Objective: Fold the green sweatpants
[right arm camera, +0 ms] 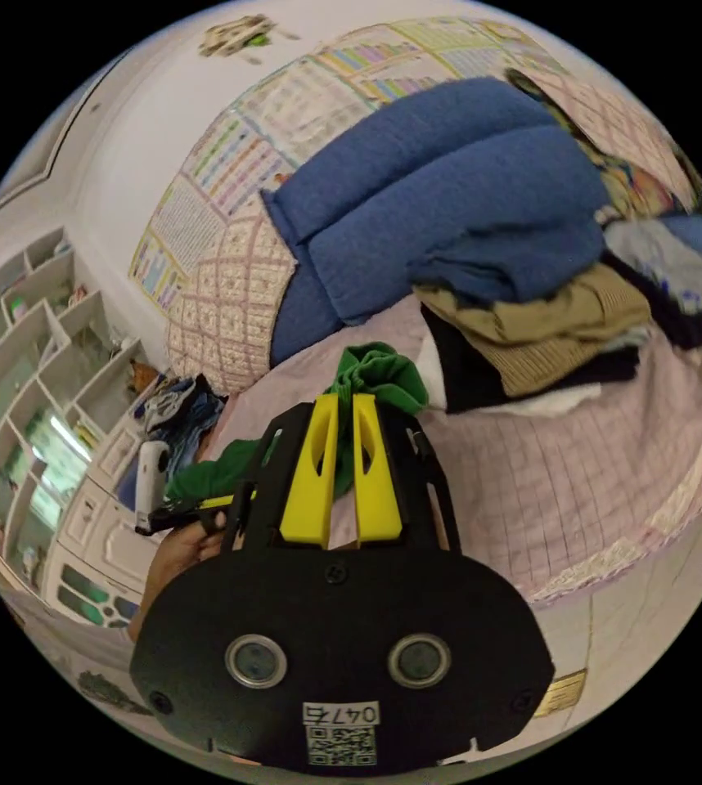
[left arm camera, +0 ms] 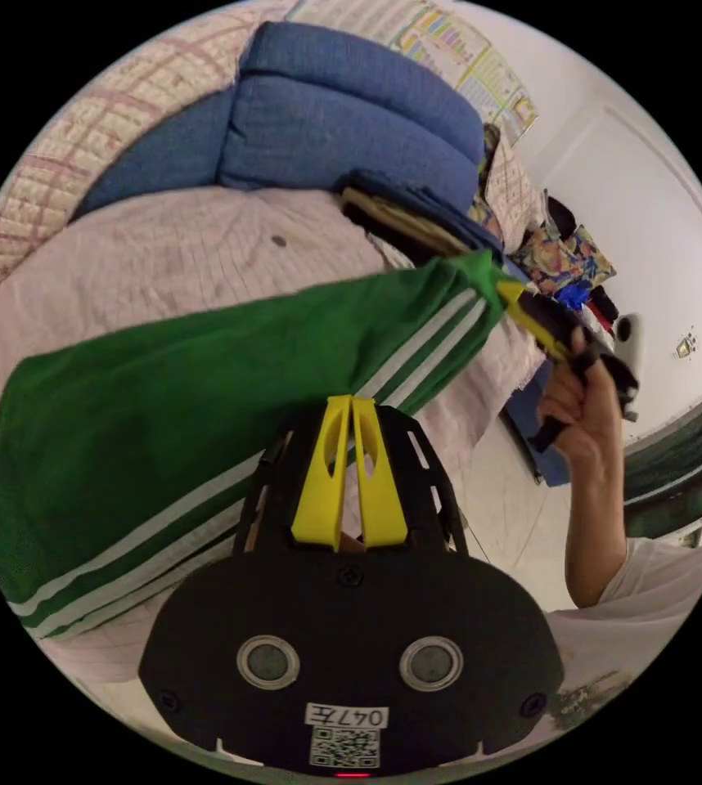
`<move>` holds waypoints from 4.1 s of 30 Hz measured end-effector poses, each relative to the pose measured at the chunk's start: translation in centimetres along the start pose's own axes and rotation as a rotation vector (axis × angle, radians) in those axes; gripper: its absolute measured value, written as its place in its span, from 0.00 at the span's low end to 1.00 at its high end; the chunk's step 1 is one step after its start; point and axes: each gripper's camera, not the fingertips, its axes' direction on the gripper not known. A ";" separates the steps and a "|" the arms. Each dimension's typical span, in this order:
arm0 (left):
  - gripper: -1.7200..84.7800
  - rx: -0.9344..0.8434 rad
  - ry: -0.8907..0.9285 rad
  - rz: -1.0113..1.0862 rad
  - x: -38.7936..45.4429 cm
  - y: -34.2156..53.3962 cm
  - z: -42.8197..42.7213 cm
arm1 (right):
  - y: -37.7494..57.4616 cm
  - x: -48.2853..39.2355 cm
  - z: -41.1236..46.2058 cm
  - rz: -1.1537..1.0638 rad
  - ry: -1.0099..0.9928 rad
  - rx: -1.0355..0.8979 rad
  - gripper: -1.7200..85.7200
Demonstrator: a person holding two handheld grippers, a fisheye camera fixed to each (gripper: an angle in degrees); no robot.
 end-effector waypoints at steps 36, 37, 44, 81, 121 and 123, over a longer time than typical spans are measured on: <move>0.01 0.396 -0.014 -0.431 -4.1 33.9 -23.2 | -23.4 -37.3 17.9 -0.821 0.011 -0.504 0.06; 0.01 0.368 -0.005 -0.387 -2.6 32.4 -22.7 | -23.5 -37.9 19.0 -0.837 0.042 -0.543 0.06; 0.02 0.274 0.026 -0.184 4.0 20.1 -21.0 | -27.0 -40.4 17.0 -0.882 0.012 -0.495 0.05; 0.01 0.065 -0.130 -0.104 30.9 8.3 -18.9 | -33.8 -45.1 10.5 -1.128 -0.053 -0.483 0.02; 0.01 -0.062 -0.009 0.159 29.9 10.2 -34.6 | -32.2 -41.4 0.0 -1.300 0.006 -0.410 0.02; 0.01 -0.073 -0.008 0.161 28.6 9.7 -35.3 | -31.4 -41.0 0.2 -1.303 -0.005 -0.409 0.02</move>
